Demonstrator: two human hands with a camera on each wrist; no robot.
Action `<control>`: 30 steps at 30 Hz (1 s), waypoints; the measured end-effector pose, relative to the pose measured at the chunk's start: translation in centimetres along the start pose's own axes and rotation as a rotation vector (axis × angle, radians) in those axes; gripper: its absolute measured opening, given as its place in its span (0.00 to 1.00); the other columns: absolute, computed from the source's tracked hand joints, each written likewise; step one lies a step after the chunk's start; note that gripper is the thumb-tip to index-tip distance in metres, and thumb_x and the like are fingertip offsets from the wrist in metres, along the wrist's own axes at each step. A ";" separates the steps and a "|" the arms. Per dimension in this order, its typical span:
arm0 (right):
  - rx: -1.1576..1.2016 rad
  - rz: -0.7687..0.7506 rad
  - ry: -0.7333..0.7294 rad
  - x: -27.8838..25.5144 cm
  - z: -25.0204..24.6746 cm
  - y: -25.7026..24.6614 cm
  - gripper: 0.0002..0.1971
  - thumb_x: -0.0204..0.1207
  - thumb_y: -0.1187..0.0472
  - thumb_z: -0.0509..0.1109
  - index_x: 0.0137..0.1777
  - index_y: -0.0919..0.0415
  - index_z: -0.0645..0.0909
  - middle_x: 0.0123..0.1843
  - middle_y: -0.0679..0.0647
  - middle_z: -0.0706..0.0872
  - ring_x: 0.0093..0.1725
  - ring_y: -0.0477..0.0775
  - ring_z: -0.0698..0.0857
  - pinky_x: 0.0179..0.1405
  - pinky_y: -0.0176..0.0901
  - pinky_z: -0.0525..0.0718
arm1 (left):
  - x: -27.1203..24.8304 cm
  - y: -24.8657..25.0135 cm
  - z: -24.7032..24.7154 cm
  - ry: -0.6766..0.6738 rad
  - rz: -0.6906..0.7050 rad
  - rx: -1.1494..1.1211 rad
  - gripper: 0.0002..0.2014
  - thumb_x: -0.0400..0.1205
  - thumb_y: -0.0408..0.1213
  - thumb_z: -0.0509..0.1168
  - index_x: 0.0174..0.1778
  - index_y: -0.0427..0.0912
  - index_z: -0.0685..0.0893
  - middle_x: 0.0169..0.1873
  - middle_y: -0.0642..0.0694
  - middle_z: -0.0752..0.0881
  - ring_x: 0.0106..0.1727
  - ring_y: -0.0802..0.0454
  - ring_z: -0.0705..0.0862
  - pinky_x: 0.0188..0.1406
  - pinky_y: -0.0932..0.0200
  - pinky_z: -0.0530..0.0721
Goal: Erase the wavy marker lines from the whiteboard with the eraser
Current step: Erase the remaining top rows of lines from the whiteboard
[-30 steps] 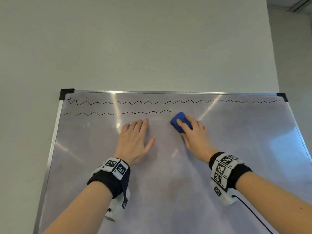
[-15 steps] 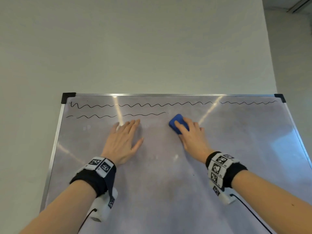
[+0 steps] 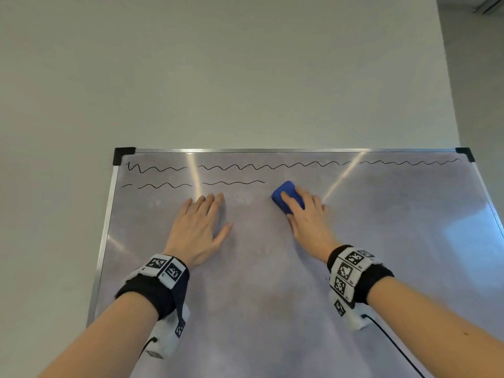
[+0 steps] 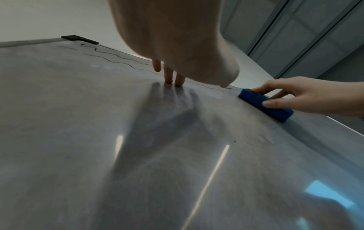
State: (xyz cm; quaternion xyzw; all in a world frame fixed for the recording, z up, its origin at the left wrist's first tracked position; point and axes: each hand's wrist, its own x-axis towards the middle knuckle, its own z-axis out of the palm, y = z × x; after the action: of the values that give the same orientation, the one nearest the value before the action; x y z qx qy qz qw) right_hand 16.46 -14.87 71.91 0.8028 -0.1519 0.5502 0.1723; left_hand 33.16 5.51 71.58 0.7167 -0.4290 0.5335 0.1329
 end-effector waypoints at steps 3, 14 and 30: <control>-0.019 0.256 0.002 3.6 -0.4 -0.2 0.27 0.80 0.62 0.62 0.78 0.52 0.62 0.76 0.62 0.64 0.66 0.66 0.69 0.57 0.59 0.71 | 0.1 0.1 0.0 0.019 0.002 -0.008 0.34 0.83 0.58 0.49 0.75 0.35 0.75 0.66 0.38 0.83 0.65 0.39 0.82 0.69 0.48 0.62; -0.014 -0.030 0.010 1.2 0.3 -1.9 0.30 0.68 0.65 0.76 0.71 0.55 0.74 0.68 0.66 0.76 0.54 0.71 0.80 0.44 0.59 0.79 | -1.6 -3.5 -0.5 0.002 0.043 0.027 0.35 0.82 0.59 0.48 0.80 0.39 0.70 0.73 0.40 0.77 0.74 0.41 0.75 0.73 0.42 0.63; -0.030 0.125 0.016 2.7 0.3 -3.6 0.26 0.77 0.62 0.67 0.75 0.55 0.69 0.73 0.65 0.70 0.61 0.69 0.74 0.51 0.59 0.74 | -3.0 -5.1 -0.4 0.067 -0.042 0.035 0.34 0.82 0.58 0.50 0.75 0.35 0.73 0.68 0.35 0.81 0.65 0.36 0.79 0.69 0.44 0.65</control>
State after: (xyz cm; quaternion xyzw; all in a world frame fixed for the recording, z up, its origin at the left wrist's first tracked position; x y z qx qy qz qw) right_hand 19.19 -11.90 73.99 0.7846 -0.2085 0.5640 0.1511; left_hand 36.54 10.28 70.44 0.7094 -0.4000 0.5617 0.1458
